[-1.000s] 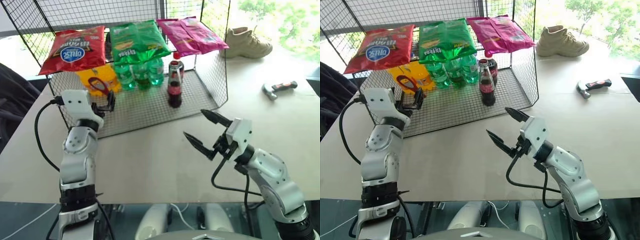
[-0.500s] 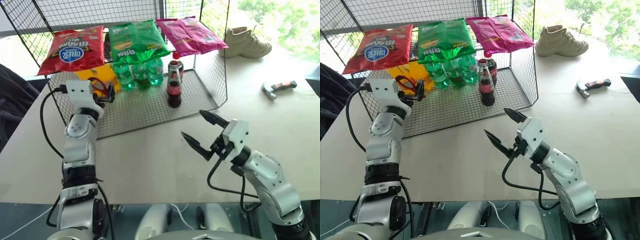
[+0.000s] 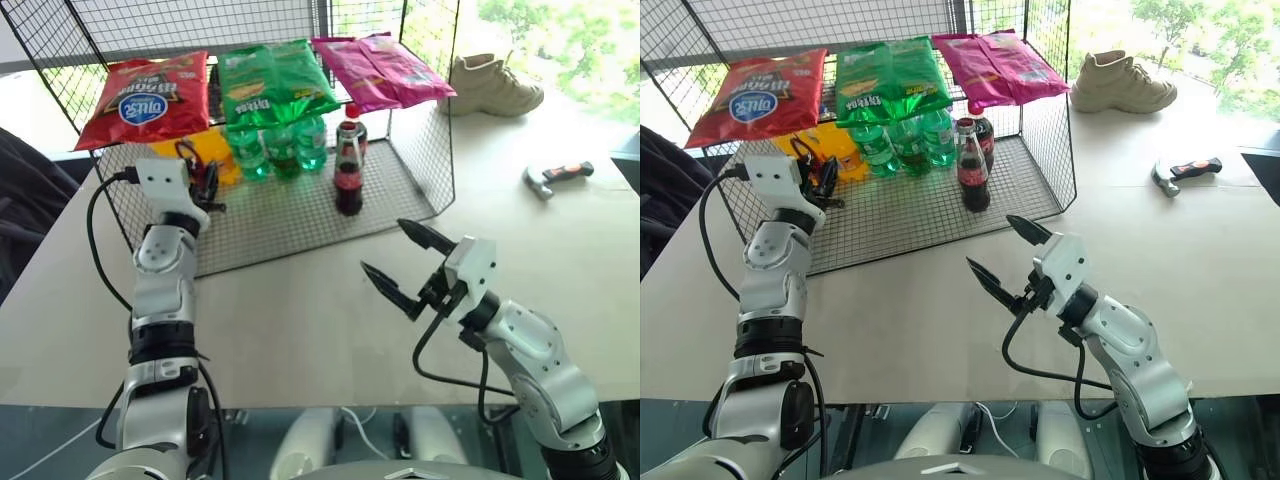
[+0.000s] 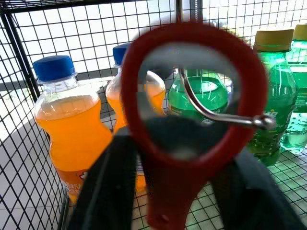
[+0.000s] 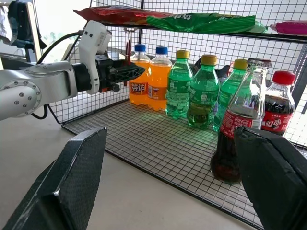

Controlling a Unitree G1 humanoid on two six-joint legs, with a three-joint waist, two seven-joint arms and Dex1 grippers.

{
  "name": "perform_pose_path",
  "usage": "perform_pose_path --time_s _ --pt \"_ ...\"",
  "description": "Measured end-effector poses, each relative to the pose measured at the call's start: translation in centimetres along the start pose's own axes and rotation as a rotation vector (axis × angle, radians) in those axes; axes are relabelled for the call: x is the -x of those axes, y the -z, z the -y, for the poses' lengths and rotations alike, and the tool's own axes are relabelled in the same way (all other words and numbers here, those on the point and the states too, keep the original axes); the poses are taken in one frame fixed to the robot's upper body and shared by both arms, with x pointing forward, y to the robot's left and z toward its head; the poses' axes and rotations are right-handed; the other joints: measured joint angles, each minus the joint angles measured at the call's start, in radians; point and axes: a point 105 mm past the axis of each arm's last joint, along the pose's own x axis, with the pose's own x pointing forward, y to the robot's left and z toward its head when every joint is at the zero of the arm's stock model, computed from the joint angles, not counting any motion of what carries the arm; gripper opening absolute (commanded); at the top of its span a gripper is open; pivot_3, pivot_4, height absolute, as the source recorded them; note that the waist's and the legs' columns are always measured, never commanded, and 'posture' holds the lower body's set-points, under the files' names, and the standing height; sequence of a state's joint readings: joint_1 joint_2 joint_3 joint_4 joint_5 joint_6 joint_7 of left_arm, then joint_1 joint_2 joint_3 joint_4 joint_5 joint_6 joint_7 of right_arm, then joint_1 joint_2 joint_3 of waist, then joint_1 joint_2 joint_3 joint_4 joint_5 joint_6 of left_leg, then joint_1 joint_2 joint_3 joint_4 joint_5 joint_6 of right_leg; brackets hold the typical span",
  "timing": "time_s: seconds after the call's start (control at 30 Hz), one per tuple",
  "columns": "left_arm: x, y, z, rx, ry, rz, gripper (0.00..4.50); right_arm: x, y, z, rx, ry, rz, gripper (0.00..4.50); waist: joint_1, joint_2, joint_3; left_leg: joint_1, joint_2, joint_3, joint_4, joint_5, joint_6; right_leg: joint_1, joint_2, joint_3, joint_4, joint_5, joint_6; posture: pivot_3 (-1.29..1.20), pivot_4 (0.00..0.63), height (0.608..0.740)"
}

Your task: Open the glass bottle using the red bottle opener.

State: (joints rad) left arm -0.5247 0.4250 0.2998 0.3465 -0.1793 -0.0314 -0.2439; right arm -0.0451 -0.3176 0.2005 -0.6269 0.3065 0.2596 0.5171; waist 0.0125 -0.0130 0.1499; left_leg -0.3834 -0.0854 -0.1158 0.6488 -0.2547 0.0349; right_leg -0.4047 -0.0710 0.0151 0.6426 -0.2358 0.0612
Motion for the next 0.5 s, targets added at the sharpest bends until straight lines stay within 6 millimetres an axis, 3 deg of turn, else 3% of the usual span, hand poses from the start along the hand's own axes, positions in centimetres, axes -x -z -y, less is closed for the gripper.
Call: perform_pose_path --time_s 0.03,0.07,0.5 --pt "0.01 -0.01 -0.06 0.003 -0.004 0.002 0.06 -0.01 -0.01 -0.01 -0.002 0.000 0.001 4.26 0.000 0.000 0.000 0.000 0.000 0.000 0.000 0.000 0.000 0.000 0.000 0.000 0.000 0.000 0.000 0.00 0.150 0.740" --pt "0.05 -0.10 -0.31 0.007 -0.016 0.008 0.02 -0.01 -0.02 -0.02 -0.005 -0.001 0.002 4.26 0.000 0.000 0.000 0.000 0.000 0.000 0.000 0.000 0.000 0.000 0.000 0.000 0.000 0.000 0.000 0.00 0.150 0.740" --pt "0.95 -0.05 -0.35 -0.063 -0.057 0.028 0.02 -0.14 -0.05 -0.13 -0.022 -0.006 0.007 4.26 0.002 -0.001 -0.001 0.000 0.000 0.000 0.000 0.000 0.000 0.000 0.000 0.000 0.000 0.000 0.000 0.00 0.150 0.740"
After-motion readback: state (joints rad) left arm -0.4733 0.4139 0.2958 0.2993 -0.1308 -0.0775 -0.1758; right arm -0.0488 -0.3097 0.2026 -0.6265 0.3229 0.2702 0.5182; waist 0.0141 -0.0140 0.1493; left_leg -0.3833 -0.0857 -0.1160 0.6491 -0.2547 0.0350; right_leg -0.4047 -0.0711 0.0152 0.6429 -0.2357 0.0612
